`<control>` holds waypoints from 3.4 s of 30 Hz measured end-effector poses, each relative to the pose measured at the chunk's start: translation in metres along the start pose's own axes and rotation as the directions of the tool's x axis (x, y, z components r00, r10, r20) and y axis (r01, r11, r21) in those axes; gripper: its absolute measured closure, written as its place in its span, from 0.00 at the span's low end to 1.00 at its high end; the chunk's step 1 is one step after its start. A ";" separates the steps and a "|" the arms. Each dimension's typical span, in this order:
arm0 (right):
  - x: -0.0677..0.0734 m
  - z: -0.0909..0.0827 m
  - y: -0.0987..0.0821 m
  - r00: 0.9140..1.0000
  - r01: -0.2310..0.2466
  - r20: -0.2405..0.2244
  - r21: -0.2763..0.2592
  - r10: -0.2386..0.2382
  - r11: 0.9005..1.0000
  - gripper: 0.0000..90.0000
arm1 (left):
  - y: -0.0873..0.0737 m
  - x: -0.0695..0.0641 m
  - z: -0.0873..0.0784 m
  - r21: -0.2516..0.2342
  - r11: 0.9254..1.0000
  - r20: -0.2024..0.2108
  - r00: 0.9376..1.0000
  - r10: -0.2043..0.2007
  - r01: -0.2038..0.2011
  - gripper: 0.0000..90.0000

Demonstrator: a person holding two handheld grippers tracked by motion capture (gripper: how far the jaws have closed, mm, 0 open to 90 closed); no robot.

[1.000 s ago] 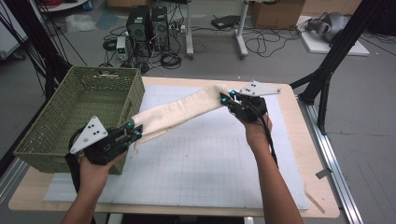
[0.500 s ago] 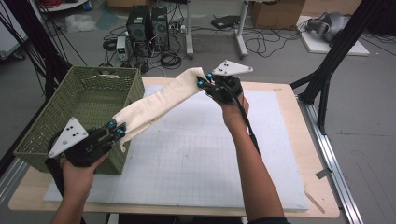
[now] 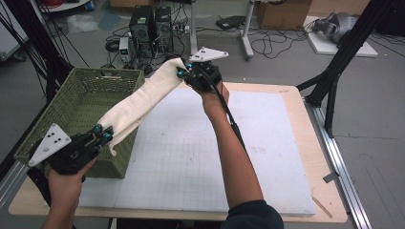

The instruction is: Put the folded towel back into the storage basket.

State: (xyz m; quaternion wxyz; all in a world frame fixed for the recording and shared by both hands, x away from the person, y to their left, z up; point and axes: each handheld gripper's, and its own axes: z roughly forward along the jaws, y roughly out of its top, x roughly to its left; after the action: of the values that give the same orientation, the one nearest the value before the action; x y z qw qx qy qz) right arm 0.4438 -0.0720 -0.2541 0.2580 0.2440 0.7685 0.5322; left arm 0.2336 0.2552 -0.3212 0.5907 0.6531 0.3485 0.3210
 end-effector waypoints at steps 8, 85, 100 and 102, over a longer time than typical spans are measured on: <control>0.013 0.028 0.024 0.999 0.023 -0.026 -0.005 -0.023 1.000 0.90 | -0.001 0.011 -0.014 -0.017 1.000 -0.039 0.999 -0.024 0.024 0.92; 0.079 0.156 0.022 0.978 -0.029 -0.201 0.133 0.056 0.991 0.32 | -0.016 0.060 -0.048 0.032 0.983 -0.267 0.949 -0.168 0.183 0.17; 0.043 0.074 0.001 0.980 -0.050 -0.185 0.131 0.073 0.990 0.22 | -0.012 0.040 -0.024 0.052 0.987 -0.125 0.981 -0.146 0.153 0.17; 0.038 0.064 -0.003 0.981 -0.050 -0.180 0.131 0.073 0.990 0.22 | -0.011 0.037 -0.021 0.061 0.986 -0.102 0.984 -0.148 0.155 0.17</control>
State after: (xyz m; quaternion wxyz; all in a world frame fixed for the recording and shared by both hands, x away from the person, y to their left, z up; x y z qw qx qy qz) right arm 0.4572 -0.0039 -0.2816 0.1530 0.2332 0.8132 0.5107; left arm 0.2361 0.2982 -0.3300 0.5729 0.6282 0.4364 0.2943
